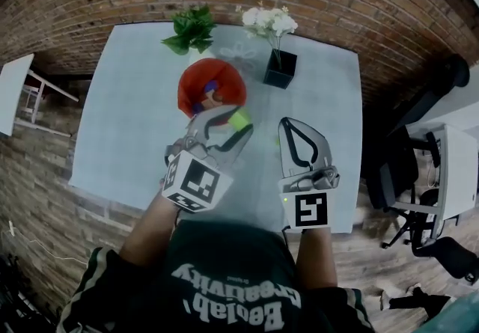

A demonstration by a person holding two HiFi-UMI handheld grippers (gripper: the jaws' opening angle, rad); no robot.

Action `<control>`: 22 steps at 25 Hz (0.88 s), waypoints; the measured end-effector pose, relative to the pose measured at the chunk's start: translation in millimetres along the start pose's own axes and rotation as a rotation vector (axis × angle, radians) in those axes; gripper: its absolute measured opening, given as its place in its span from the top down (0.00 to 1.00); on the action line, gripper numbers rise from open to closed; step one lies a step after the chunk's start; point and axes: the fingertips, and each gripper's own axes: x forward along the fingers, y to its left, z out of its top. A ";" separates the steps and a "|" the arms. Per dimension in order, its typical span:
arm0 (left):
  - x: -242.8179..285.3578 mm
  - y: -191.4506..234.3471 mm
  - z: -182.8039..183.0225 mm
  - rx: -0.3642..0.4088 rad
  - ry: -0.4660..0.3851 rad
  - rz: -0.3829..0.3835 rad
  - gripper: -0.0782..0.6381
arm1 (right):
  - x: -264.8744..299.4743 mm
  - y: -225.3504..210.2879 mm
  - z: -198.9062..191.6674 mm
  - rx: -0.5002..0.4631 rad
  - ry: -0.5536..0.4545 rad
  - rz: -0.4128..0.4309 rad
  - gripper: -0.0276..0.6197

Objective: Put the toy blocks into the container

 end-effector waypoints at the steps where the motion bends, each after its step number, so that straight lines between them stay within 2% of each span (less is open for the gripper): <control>1: -3.7 7.3 -5.6 -0.008 0.007 0.014 0.66 | 6.7 4.8 2.0 0.001 -0.006 0.013 0.95; 6: -20.6 42.8 -34.2 -0.046 0.057 0.087 0.66 | 34.9 25.4 9.2 -0.009 -0.012 0.081 0.95; 11: -23.6 54.3 -49.3 -0.053 0.082 0.096 0.66 | 49.6 35.1 8.2 -0.007 0.008 0.108 0.95; 18: -7.3 64.4 -69.3 -0.040 0.142 0.101 0.64 | 54.9 30.1 4.6 -0.011 0.013 0.092 0.95; 22: -3.7 66.6 -68.2 -0.034 0.127 0.105 0.63 | 53.0 23.0 0.9 -0.005 0.019 0.071 0.95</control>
